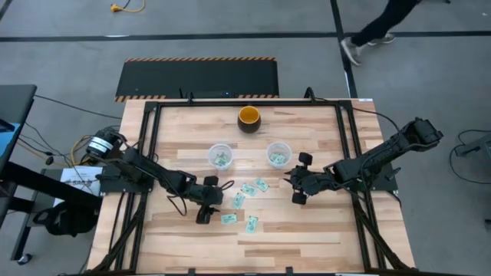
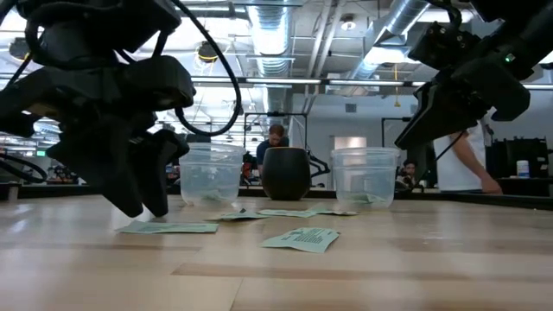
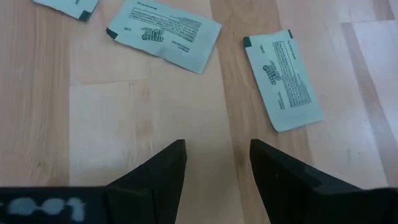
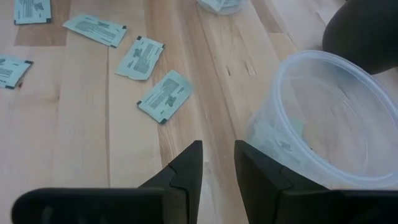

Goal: Pick and place Stevia / Truvia into bins
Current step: Put the stevia packet into the left transparent container

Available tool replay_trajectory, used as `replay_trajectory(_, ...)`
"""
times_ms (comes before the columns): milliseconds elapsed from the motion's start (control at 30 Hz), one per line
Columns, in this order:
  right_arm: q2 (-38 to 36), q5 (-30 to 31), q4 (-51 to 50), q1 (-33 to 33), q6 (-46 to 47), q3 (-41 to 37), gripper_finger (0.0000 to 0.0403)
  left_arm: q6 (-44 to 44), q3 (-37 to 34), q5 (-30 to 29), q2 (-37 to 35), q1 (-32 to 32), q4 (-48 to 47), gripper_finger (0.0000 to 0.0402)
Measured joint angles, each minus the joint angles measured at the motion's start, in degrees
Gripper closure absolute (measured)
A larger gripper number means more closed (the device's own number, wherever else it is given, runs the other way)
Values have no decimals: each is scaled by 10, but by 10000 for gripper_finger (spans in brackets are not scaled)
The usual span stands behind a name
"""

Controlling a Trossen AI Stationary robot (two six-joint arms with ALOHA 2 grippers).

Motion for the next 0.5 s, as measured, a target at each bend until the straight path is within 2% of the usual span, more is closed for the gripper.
replay_trajectory(233, 0, 0, 0, 0, 0, 0, 316, 46, 30, 3, 3, -20, 0, 225)
replay_trajectory(500, 0, 0, -2, 0, 0, 0, 316, 63, 52, -29, 3, -41, -5, 225)
